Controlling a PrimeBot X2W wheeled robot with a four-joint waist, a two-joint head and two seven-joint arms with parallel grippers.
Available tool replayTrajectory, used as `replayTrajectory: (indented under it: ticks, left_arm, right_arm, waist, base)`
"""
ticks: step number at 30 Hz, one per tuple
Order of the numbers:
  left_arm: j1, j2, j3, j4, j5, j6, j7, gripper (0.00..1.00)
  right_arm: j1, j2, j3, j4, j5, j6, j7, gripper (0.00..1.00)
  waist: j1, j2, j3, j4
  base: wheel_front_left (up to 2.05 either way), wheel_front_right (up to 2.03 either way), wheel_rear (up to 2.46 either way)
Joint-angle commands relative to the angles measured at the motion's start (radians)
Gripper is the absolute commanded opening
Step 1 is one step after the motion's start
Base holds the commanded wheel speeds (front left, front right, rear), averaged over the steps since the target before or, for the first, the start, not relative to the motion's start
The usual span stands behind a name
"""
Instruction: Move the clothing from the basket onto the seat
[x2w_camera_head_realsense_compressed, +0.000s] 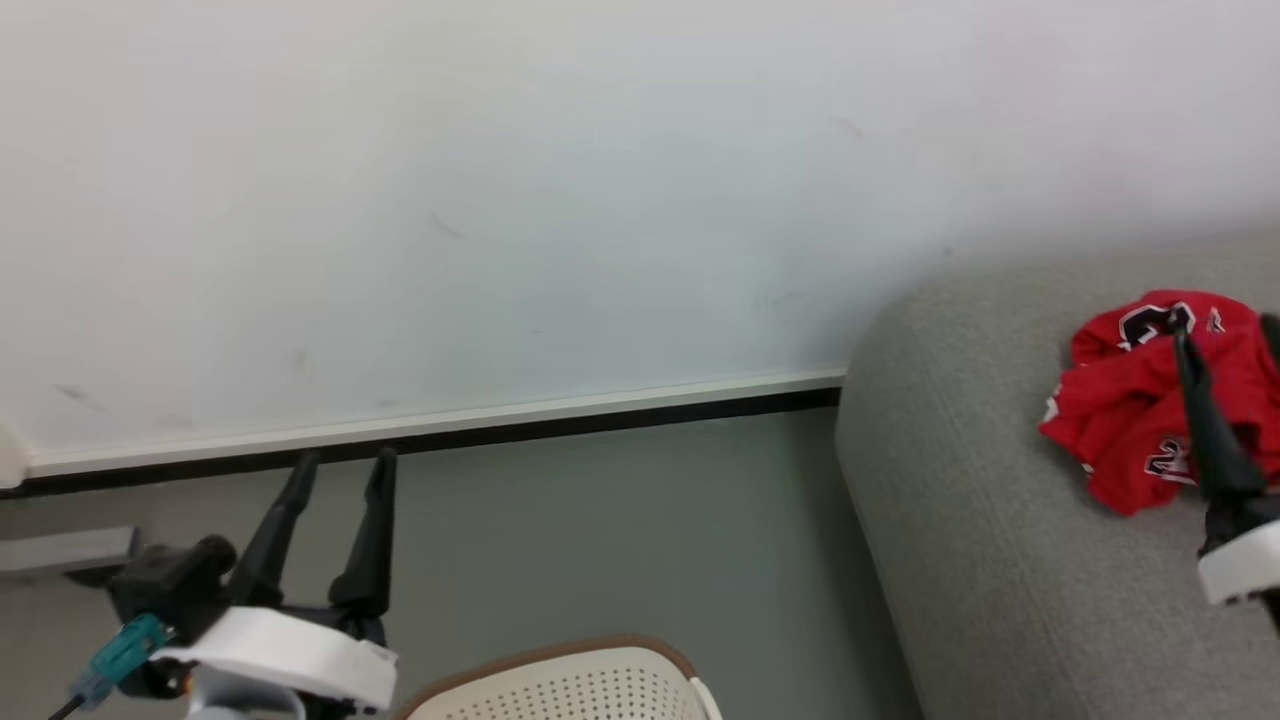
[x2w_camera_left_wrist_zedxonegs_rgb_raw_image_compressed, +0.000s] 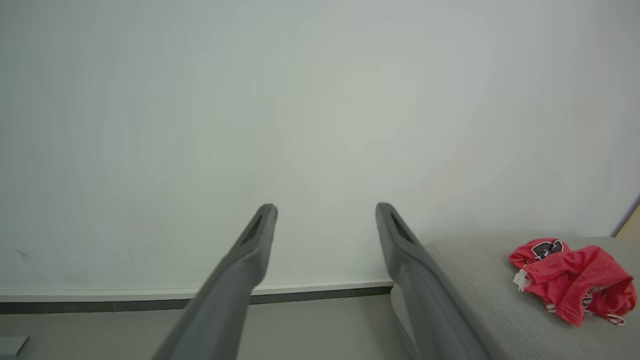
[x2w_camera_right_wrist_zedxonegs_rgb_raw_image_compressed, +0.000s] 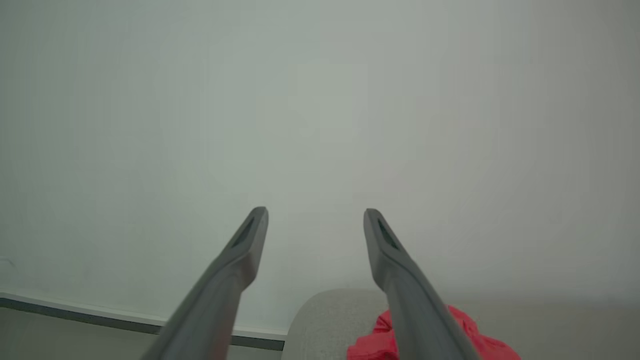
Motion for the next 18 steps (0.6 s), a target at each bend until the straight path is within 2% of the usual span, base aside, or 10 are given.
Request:
replayTrajectory:
  ticks: [1, 6, 9, 18]
  left_arm:
    - [0.040, -0.012, 0.038, -0.009, 0.024, -0.006, 0.000, 1.00]
    - [0.101, -0.036, 0.105, 0.007, 0.078, 0.007, 0.000, 1.00]
    - [0.147, -0.066, 0.156, 0.026, 0.113, 0.014, 0.000, 1.00]
    - [0.224, -0.177, 0.255, 0.105, 0.230, -0.020, 0.000, 1.00]
  right_arm:
    - [0.066, 0.033, -0.025, -0.037, -0.020, -0.003, -0.012, 1.00]
    - [0.187, 0.094, -0.068, -0.088, -0.053, -0.003, -0.032, 1.00]
    - [0.258, 0.142, -0.054, -0.105, -0.042, -0.002, -0.050, 1.00]
    - [0.362, 0.215, -0.021, -0.051, -0.087, -0.003, -0.104, 1.00]
  waist:
    - [0.0002, 0.0000, -0.021, 0.041]
    - [0.0002, 0.0000, -0.032, 0.079]
    - [0.0002, 0.0000, -0.036, 0.097]
    - [0.0002, 0.0000, -0.038, 0.113]
  base:
    - [0.00, 0.00, 0.00]
    - [0.00, 0.00, 0.00]
    - [0.00, 0.00, 0.00]
    - [0.00, 0.00, 0.00]
